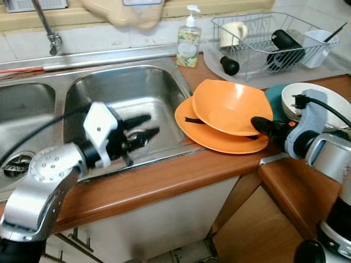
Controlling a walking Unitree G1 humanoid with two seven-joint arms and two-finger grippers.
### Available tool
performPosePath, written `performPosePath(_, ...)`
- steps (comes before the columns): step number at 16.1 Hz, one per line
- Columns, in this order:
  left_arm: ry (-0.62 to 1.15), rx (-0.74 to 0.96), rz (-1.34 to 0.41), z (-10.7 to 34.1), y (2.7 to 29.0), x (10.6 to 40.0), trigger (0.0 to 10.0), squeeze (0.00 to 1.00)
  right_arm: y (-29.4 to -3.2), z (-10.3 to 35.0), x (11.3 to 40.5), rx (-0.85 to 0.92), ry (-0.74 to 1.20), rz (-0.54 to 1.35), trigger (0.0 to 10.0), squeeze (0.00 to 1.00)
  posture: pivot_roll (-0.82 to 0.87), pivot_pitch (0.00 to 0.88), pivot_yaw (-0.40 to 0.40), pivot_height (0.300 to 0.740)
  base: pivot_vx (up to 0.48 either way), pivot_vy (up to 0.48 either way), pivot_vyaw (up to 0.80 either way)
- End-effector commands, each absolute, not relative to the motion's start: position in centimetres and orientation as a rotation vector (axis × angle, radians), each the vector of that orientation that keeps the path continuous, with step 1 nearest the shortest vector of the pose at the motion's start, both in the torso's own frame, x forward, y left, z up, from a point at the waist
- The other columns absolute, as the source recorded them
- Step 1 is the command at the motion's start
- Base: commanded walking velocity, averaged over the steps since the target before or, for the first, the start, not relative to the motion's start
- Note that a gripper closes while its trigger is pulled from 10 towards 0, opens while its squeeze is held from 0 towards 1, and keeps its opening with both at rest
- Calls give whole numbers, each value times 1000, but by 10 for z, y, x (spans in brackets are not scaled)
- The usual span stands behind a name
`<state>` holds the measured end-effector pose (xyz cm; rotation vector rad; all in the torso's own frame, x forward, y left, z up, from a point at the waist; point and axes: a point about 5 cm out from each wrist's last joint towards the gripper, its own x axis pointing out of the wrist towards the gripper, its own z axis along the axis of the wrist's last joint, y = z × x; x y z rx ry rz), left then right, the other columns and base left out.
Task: Kitchen organization
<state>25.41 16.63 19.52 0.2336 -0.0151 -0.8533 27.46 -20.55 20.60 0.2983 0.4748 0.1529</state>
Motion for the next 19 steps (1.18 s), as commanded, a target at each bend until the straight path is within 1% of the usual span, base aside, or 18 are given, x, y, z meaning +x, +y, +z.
performPosePath(1, -6, 248, -861, 196, 165, 252, 10000, 0, -206, 206, 276, 317, 475, 145, 3294, 0, -60, 0, -19, 740, 0, 0, 0)
performPosePath(2, -6, 234, -851, 197, 165, 252, 10000, 0, -204, 207, 277, 336, 473, 151, 2627, 0, -57, 0, -19, 740, 0, 0, 0)
performPosePath(3, -7, 227, -846, 198, 164, 252, 10000, 0, -203, 207, 278, 344, 473, 153, 2471, 0, -56, 0, -18, 740, 0, 0, 0)
performPosePath(5, 2, 222, -841, 198, 161, 252, 10000, 0, -200, 206, 281, 368, 476, 158, 1412, 0, -53, 0, -20, 740, 0, 0, 0)
performPosePath(6, 4, 222, -843, 198, 160, 251, 10000, 0, -199, 206, 282, 376, 474, 162, 471, 0, -51, 0, -20, 740, 0, 0, 0)
performPosePath(7, 6, 224, -846, 197, 158, 251, 10000, 0, -198, 206, 282, 390, 469, 166, 0, 0, -51, 0, -20, 740, 0, 0, 0)
performPosePath(11, 9, 220, -822, 196, 154, 255, 10000, 0, -195, 206, 285, 396, 459, 166, 0, 0, -46, 0, -22, 740, 0, 0, 0)
performPosePath(19, -1, 209, -787, 198, 151, 260, 10000, 0, -201, 214, 291, 428, 396, 130, 0, 0, -46, 0, -18, 740, 0, 0, 0)
